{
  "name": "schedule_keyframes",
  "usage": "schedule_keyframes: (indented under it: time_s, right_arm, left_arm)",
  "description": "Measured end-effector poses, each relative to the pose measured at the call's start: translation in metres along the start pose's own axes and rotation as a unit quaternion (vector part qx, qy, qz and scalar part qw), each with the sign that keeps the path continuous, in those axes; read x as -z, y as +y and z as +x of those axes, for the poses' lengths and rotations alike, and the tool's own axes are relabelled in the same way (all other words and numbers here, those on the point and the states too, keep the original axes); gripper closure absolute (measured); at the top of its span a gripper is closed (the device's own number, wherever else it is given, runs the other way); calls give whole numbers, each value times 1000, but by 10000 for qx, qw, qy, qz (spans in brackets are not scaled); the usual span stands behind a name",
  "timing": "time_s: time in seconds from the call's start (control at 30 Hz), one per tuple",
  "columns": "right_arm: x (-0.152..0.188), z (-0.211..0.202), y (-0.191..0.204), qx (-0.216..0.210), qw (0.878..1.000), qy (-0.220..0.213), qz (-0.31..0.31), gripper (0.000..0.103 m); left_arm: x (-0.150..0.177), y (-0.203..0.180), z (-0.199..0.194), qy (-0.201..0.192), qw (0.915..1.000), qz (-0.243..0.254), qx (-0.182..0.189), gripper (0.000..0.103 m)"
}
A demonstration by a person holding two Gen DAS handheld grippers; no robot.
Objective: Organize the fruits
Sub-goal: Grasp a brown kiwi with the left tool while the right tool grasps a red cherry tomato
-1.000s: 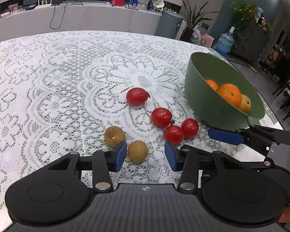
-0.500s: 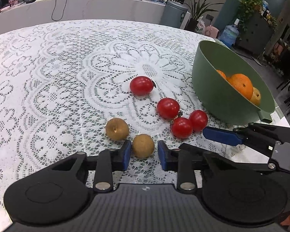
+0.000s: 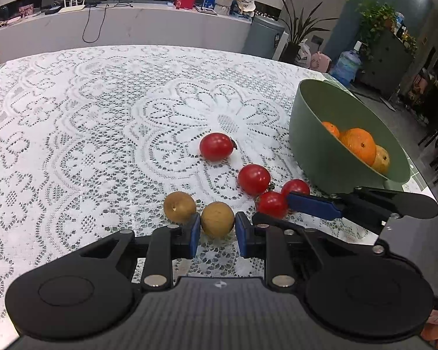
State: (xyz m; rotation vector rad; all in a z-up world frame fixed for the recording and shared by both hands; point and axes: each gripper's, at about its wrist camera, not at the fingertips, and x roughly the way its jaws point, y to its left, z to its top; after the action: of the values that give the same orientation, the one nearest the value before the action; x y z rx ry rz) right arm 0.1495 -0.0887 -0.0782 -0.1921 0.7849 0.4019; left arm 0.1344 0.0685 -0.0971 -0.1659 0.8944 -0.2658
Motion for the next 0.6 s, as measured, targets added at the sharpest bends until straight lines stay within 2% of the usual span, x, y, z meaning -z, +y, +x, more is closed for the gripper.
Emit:
schedule_keyframes:
  time_s: [0.1,0.17,0.43,0.6]
  right_arm:
    - [-1,5,2,74,10000,-14,-41,69]
    - [-2,8,2,110,9999,22,-21,77]
    - [-1,8,1,126,9999,45,9,77]
    - [0,-1,4,100,9999,-108,-42,77]
  left_arm:
    - [0,0,-1,-19,10000,10,7,75]
    - [1,-1,-1,-26,10000,57,8,75]
    - [1,-6,-4,-126,9998,181,9,75]
    - [3,-5,-10,-215,9997,131,-38,75]
